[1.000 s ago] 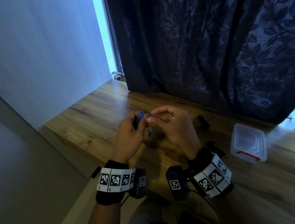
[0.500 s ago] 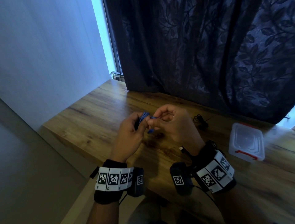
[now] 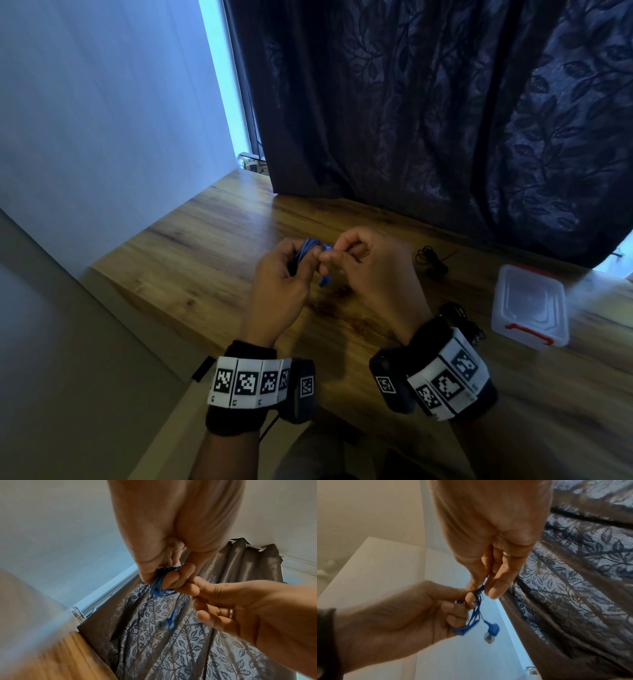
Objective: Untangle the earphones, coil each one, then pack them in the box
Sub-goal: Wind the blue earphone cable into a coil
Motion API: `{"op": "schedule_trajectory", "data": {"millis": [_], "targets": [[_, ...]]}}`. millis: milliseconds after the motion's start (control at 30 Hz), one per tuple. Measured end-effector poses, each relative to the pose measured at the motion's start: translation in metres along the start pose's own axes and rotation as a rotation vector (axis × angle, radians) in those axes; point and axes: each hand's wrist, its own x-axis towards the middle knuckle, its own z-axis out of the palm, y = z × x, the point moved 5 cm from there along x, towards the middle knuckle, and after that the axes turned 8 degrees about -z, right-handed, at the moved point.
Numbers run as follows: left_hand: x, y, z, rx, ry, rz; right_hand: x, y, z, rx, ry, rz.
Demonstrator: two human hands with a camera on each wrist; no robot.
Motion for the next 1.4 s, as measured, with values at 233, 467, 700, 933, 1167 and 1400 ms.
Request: {"op": "schedule_trajectory", "data": {"millis": [233,467,700,933,1167,1400], "targets": [[0.002,-0.001,-0.002,-0.050,0.013,-0.008,-0.005,-0.001,0.004,-0.109,0.047,-0.031],[0.001,-0.001,-0.003,-0.042,0.055,-0.009,-0.006,-0.005,0.009,-0.111,0.057,-0.063],[0.002,-0.003,-0.007,-0.087,0.097,-0.035,-0.008,-0.008,0.012,-0.056,0.005,-0.090],[0.000,0.004,-0.007,-0.102,0.065,0.019,0.001,0.010,0.011,0.236,-0.003,0.162],[0.001,0.001,-0.007,0.001,0.055,0.041,0.003,0.015,0.013,0.399,0.068,0.231],[0.001,-0.001,-0.005,-0.010,0.030,0.035,0.004,0.022,0.017,0.607,0.122,0.418]]}}
